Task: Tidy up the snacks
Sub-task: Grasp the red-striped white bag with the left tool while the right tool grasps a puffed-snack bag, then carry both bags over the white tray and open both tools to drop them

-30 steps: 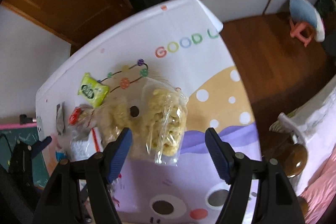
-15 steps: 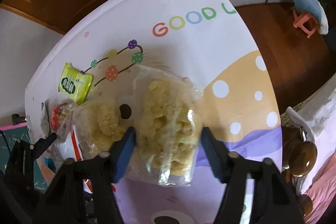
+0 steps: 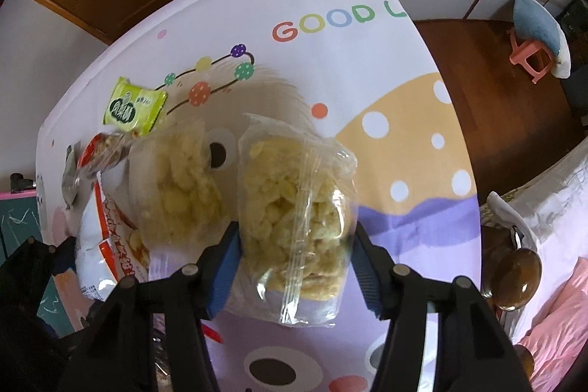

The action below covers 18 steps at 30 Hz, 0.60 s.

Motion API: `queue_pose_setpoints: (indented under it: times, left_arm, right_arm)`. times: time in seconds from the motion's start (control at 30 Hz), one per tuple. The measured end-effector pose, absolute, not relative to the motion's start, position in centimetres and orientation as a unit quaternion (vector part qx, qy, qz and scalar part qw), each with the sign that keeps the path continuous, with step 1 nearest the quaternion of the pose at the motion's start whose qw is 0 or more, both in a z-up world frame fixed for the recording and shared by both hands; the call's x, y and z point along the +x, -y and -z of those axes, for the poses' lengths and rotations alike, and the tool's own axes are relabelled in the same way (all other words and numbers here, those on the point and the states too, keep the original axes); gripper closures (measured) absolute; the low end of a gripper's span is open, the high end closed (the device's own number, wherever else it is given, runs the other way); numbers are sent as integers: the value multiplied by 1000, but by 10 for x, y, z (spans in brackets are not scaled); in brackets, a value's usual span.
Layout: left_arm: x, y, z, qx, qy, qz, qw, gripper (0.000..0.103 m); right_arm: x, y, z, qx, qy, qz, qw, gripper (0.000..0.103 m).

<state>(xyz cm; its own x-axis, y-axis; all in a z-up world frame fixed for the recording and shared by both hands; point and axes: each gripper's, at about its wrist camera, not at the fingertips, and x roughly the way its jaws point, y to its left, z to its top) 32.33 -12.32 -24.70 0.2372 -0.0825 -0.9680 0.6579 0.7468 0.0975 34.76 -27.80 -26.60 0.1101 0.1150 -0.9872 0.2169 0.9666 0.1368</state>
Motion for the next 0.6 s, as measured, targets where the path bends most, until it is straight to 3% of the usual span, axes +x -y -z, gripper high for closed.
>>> queue_pose_setpoints:
  times: [0.6]
  left_arm:
    - [287, 116, 205, 241, -555, 198, 771, 68]
  right_arm:
    - [310, 274, 231, 124, -647, -1, 752, 46]
